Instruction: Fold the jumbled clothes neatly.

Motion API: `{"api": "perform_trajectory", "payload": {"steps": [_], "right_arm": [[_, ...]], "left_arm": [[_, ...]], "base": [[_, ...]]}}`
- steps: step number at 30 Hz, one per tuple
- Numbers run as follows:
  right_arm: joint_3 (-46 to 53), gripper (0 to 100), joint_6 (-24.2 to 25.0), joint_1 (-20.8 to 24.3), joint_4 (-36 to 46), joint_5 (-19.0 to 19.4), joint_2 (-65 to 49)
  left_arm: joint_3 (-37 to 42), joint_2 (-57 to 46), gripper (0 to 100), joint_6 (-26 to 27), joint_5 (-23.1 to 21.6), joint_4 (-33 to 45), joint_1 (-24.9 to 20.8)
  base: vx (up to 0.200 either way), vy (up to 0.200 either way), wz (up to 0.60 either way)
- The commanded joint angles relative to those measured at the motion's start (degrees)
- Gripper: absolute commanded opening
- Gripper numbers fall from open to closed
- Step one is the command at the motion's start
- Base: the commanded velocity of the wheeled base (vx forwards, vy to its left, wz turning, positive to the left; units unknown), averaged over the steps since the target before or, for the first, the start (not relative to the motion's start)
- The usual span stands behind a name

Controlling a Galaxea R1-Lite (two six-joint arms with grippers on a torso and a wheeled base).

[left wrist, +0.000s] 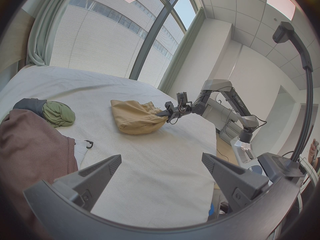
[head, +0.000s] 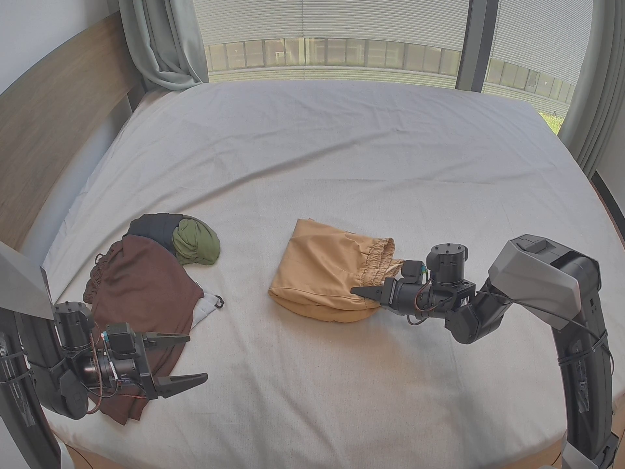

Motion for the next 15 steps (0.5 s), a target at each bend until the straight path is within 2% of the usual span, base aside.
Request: {"api": "perform_trajectory", "payload": {"steps": [1, 8, 11, 15], "right_arm": [[3.1, 100, -0.5, 0.0, 0.0, -0.2, -2.0], [13.1, 100, -4.7, 0.7, 2.5, -0.2, -8.7], [18.1, 100, -10.0, 1.3, 6.1, -0.2, -10.0], [21.2, 100, -13.0, 3.0, 7.5, -0.1, -10.8]], "left_arm": [[0.1, -0.1, 100, 0.0, 0.0, 0.0, 0.0], [0.6, -0.2, 100, 0.0, 0.0, 0.0, -0.1], [0.5, -0.4, 100, -0.1, 0.0, -0.1, -0.4], [0.5, -0.4, 100, -0.1, 0.0, 0.0, -0.4]], "base": [[0.0, 0.0, 0.0], [0.0, 0.0, 0.0], [0.0, 0.0, 0.0], [0.0, 0.0, 0.0]]}}
